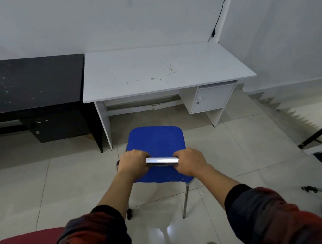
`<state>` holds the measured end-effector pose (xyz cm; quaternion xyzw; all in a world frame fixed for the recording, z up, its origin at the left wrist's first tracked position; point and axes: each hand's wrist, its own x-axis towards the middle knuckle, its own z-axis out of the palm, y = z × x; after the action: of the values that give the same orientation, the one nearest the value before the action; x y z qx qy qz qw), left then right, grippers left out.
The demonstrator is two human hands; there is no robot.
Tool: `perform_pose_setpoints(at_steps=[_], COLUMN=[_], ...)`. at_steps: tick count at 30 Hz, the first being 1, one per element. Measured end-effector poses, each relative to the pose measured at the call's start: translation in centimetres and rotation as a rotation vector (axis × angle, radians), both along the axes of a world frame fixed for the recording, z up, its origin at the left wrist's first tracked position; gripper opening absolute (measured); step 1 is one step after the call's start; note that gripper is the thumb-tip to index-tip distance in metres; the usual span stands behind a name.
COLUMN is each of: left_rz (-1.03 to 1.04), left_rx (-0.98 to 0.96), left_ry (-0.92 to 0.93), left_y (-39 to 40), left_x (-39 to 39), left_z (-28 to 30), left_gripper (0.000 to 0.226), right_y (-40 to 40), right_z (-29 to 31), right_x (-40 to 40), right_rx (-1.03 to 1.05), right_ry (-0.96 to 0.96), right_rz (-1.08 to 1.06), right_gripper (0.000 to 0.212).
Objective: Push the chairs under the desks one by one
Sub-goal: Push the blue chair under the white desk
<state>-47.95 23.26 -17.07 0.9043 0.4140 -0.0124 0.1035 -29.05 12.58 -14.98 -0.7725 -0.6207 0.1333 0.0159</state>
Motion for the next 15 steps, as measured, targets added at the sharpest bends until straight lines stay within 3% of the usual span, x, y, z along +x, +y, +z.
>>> perform_pose_setpoints(at_steps=[15], left_rz=[0.053], left_rx=[0.004], left_ry=[0.104], left_y=[2.9], left_x=[2.6], left_z=[0.6], left_gripper=[0.022], right_y=[4.0], right_z=[-0.8], right_x=[3.1], right_rx=[0.002], right_ry=[-0.014], right_rz=[0.093], right_gripper=[0.022])
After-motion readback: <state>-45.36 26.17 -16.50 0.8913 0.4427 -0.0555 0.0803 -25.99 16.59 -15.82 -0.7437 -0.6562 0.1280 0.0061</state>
